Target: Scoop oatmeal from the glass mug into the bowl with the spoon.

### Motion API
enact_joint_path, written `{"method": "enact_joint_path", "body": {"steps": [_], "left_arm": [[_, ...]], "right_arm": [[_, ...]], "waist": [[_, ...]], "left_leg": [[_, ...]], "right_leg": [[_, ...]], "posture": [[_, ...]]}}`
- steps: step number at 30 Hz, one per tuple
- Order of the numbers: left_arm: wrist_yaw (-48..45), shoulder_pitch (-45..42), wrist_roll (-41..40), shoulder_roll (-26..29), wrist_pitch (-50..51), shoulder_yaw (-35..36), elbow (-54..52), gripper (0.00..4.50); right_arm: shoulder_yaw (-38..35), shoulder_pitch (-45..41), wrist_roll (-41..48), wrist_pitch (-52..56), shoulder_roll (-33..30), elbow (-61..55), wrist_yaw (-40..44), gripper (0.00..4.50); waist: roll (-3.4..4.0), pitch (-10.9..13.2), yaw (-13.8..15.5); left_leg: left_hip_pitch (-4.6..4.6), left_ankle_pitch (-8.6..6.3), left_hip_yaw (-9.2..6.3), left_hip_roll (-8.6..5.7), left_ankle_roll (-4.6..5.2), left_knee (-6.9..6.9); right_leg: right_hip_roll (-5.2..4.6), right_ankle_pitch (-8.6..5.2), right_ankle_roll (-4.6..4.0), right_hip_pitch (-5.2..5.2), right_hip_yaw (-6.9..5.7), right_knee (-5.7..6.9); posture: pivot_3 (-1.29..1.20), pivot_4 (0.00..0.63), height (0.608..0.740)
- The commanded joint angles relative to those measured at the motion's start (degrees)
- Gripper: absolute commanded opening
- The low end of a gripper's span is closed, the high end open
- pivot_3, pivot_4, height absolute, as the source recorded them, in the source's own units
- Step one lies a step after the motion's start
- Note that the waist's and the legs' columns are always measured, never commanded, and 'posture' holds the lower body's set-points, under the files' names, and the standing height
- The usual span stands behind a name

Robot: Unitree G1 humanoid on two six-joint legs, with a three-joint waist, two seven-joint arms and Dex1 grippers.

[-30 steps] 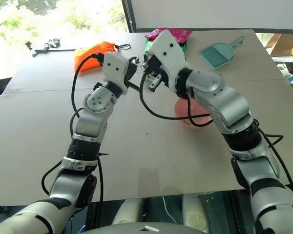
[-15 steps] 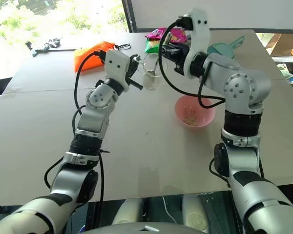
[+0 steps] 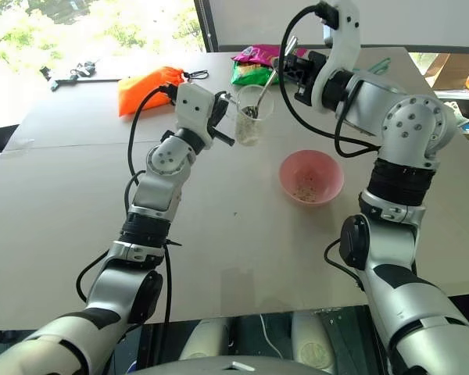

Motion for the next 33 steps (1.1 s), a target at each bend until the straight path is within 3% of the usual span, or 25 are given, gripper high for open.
{"method": "enact_joint_path", "body": {"steps": [1, 9, 17, 33], "left_arm": [[0.32, -1.67, -0.18, -0.28, -1.41, 0.44, -1.19, 0.04], [0.38, -1.41, -0.37, -0.61, -0.35, 0.64, -0.95, 0.04], [0.44, -1.22, -0.5, -1.4, 1.25, 0.69, -1.01, 0.04], [0.29, -3.82, 1.37, -4.87, 1.48, -2.12, 1.44, 0.04]], "right_arm": [[-2.23, -2.78, 2.13, 0.11, 0.0, -0.74, -1.32, 0.0], [-4.17, -3.37, 3.96, 0.91, -0.22, -0.1, -3.89, 0.0], [-10.81, -4.89, 8.49, 4.4, 0.39, 3.47, -9.58, 0.0], [-18.67, -4.5, 12.4, 9.85, -4.97, 6.56, -15.7, 0.0]], "waist": [[0.0, 0.0, -0.02], [0.0, 0.0, 0.0], [0.0, 0.0, -0.02], [0.0, 0.0, 0.08]], "left_leg": [[0.0, 0.0, 0.01, 0.0, 0.0, 0.0], [0.0, 0.0, 0.01, 0.0, 0.0, 0.0], [-0.01, 0.0, 0.03, 0.0, 0.0, 0.0], [-0.05, 0.0, 0.05, 0.0, 0.0, -0.01]], "right_leg": [[0.0, 0.0, 0.0, 0.0, 0.01, 0.0], [0.0, 0.0, 0.0, 0.0, 0.01, 0.0], [0.0, 0.0, 0.0, 0.0, 0.02, 0.02], [-0.01, 0.0, 0.0, -0.01, 0.03, 0.01]], "posture": [[0.0, 0.15, 0.74], [0.0, 0.15, 0.74], [0.0, 0.15, 0.74], [0.0, 0.15, 0.74]]}}
